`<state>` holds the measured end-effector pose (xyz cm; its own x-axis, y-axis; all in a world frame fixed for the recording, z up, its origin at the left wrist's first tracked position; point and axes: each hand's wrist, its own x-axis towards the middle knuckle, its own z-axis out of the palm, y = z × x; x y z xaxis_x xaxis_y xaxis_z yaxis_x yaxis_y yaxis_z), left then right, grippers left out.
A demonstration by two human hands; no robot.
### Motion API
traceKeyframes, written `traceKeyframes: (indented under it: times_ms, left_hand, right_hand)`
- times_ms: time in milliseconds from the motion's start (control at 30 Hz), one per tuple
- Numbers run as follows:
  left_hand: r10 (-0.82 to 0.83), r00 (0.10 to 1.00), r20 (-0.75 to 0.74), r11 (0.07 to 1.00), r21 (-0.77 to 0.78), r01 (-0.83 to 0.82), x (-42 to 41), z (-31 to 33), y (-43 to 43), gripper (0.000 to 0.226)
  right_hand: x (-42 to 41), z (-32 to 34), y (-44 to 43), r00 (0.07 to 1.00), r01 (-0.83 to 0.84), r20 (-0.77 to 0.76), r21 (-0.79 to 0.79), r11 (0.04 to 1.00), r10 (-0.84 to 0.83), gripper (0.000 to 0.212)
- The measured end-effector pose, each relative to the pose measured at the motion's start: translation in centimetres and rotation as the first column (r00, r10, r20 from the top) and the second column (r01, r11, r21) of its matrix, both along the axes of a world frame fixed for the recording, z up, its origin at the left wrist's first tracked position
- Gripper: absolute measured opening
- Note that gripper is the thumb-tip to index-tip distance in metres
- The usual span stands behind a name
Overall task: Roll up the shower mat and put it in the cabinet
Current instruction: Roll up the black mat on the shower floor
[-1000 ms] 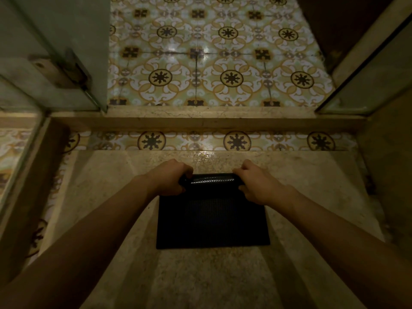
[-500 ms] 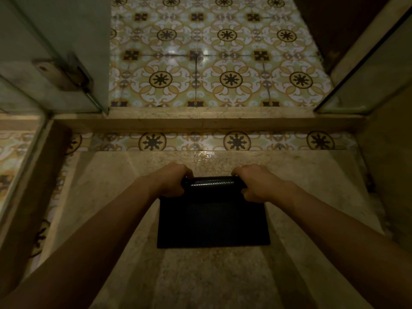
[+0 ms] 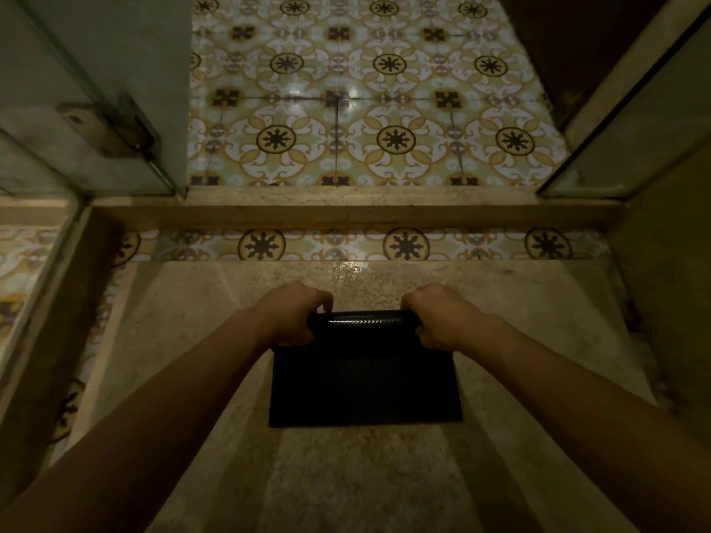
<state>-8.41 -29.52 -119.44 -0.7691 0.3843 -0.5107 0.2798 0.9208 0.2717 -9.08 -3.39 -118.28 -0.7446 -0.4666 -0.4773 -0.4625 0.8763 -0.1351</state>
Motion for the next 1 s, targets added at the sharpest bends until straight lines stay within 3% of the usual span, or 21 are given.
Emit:
traceKeyframes:
  times_ms: [167,333,533,733,1000]
  left_hand:
    - [-0.153,0.971,-0.182,0.985,-0.113,0.134,2.1,-0.1,0.1,0.033]
    - [-0.144,0.989,-0.041,0.983,-0.121,0.138,1.6,1.1,-0.3,0.033]
    - [-0.218,0.962,-0.165,0.973,-0.111,0.201,3.3,1.2,0.0,0.023]
    - [-0.161,0.986,-0.031,0.98,-0.123,0.156,2.9,1.5,-0.6,0.034]
    - [-0.148,0.989,-0.028,0.989,-0.031,0.147,4.3,0.9,-0.7,0.041]
  right_hand:
    - [1.3,-0.3,0.5,0.998,-0.046,-0.046,0.007,0.999,0.046,0.035]
    - [2.1,0.1,0.8,1.0,-0.026,-0.018,-0.023,0.999,0.025,0.033]
    - [4.1,-0.2,1.4,0.998,0.065,-0.011,-0.125,0.99,-0.067,0.041]
    - [4.3,0.0,1.6,1.0,0.027,0.017,-0.129,0.991,-0.025,0.04]
    - [5.5,0.2,2.1,1.0,0.013,0.027,-0.135,0.991,-0.009,0.045]
